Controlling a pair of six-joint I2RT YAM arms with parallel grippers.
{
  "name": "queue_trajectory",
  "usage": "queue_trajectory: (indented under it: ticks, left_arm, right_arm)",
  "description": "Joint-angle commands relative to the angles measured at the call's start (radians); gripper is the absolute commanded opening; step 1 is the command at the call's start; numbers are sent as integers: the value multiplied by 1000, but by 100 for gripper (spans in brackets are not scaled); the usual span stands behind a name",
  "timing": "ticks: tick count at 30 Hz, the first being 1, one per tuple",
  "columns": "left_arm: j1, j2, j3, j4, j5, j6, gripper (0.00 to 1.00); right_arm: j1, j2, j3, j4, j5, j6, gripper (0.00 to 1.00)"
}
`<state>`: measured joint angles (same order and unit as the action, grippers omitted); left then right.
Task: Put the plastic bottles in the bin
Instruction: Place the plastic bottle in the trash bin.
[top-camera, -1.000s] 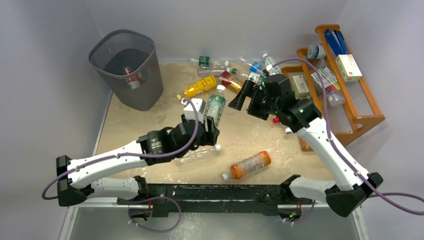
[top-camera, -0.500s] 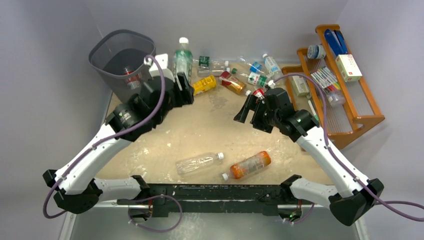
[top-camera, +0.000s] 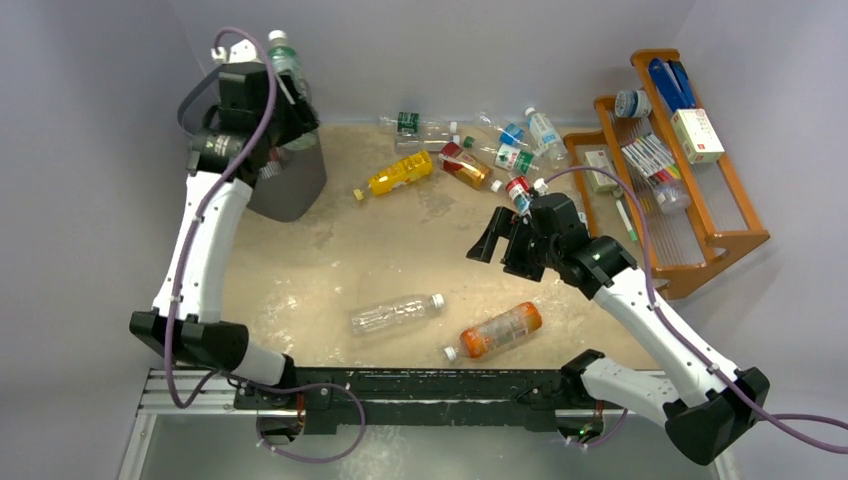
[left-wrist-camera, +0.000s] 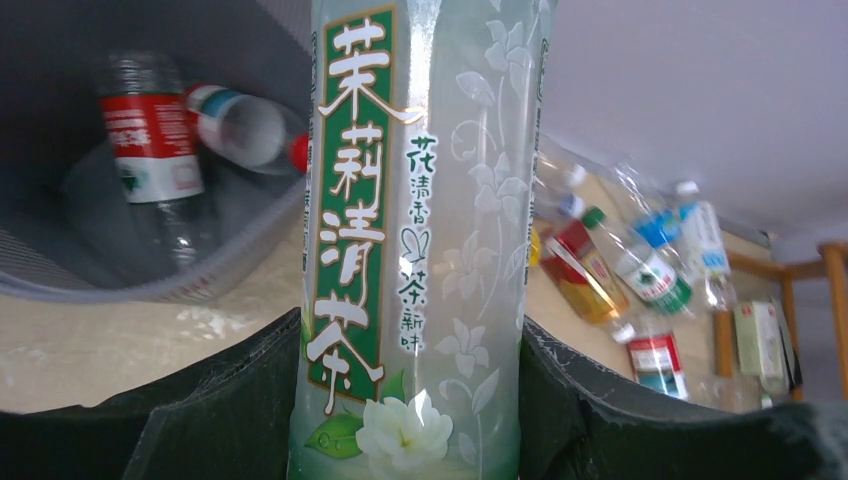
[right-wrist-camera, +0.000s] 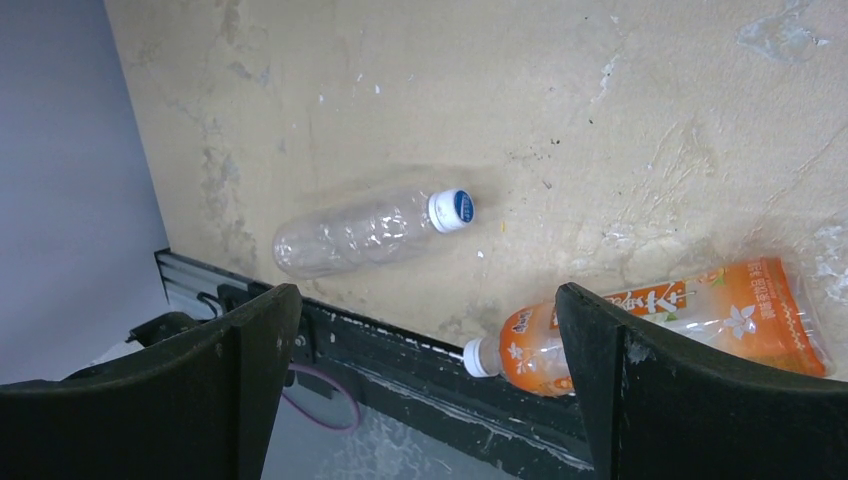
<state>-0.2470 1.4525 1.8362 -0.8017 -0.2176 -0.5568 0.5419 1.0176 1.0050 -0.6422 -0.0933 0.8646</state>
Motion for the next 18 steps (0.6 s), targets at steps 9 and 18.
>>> queue_trajectory:
  ticks: [9, 18]
  left_arm:
    - [399, 163, 180, 85, 364, -48, 59]
    - [446, 282, 282, -10, 291, 2, 88]
  right_arm:
    - [-3, -32, -95, 92, -64, -1, 100]
    - [-3, -34, -103, 107, -65, 52, 100]
